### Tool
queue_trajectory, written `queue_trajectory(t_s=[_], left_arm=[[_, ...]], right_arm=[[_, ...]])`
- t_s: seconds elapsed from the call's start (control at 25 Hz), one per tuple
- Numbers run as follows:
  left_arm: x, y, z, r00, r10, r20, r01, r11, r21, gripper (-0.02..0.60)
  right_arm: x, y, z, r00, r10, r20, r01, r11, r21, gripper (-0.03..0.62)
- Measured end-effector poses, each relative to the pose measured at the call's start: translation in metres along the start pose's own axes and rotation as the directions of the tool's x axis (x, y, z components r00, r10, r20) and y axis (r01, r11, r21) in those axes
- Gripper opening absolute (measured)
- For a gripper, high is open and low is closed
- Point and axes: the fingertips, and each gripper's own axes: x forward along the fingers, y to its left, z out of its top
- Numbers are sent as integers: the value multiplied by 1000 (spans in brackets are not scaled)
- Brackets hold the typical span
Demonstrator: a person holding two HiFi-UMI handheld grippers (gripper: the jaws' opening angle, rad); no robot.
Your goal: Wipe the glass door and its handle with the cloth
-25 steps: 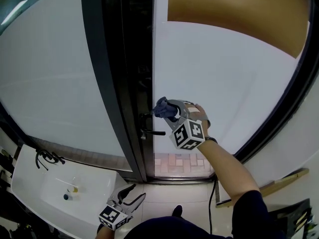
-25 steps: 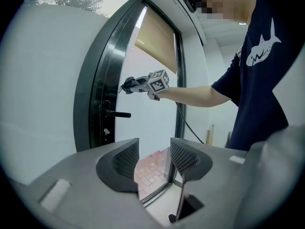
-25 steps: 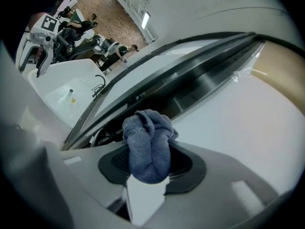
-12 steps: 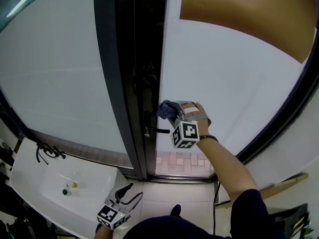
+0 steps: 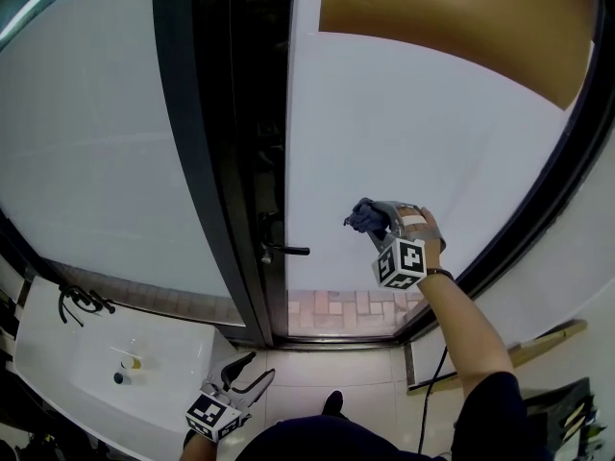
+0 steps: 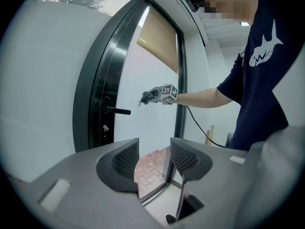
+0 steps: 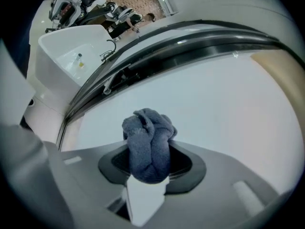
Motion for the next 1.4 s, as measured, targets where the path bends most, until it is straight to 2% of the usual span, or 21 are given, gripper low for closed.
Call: queue_trajectory(t_s=[0.36,0.56,0.68,0.8,0.96,1.08,1.28,1.4], left_arm=[[8,-6,-3,1000,-28,-2,28,999,22,201],[4,-10,-1,1000,-29,-7,29,999,25,201],[-2,-10,-2,1000,-19,-7,19,999,26,201],[-11,-9,-10,1000,0,-24,1,999,32,201],[-23,-7,-11,1000,23,-21,-22,999,31,201],[-30,-8,-9,999,36,-15,-35,999,32,201],[-45,-6,-12,997,71,-13,-71,997,27,201],[-57,0,-15,995,98,-12,-98,995,18,201]], right_arm=[[-33,-13,-86,988,-47,-145,60,994,90,155],[-44,-18,-106,980,-77,-185,107,982,157,155],[-49,-24,-101,980,-111,-168,145,968,207,155],[-50,-27,-70,988,-134,-79,151,949,277,156],[-41,-26,10,987,-122,101,87,951,296,156],[-28,-22,73,974,-87,210,17,949,316,156],[-7,-22,160,936,-16,350,-125,918,377,156],[4,-25,200,922,-2,388,-152,918,366,156]])
